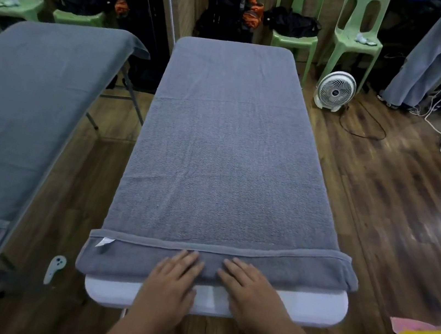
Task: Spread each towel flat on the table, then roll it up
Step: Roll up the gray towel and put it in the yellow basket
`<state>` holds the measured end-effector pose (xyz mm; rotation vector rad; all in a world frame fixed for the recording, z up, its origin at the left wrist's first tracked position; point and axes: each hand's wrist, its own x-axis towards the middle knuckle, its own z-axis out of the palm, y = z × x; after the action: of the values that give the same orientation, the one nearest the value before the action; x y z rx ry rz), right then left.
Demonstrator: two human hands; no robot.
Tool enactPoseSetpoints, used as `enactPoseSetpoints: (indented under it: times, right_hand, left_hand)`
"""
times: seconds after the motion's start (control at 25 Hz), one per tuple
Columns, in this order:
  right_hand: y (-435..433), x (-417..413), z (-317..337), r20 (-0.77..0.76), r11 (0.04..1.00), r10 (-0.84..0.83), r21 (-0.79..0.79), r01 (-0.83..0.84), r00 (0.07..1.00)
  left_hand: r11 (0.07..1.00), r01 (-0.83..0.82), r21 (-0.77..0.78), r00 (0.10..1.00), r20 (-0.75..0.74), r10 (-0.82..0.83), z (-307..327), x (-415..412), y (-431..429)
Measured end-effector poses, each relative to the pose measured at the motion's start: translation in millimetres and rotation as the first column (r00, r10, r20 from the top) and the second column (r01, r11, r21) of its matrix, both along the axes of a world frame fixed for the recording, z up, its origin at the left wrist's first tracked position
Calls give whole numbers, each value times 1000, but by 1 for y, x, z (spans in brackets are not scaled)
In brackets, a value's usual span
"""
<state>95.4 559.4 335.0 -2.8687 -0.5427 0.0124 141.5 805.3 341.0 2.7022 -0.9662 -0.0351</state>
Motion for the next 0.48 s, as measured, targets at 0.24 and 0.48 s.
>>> enactPoseSetpoints:
  times: [0.24,0.48]
  right_hand:
    - [-164,-29,5,37,947,-313,-64,315,949]
    - [-197,-18,36,-24,889,-457,-23,456,889]
  left_hand:
    - [959,-237,157,971,22,236,5,36,143]
    - [928,-350,130,937,27,349,19,36,144]
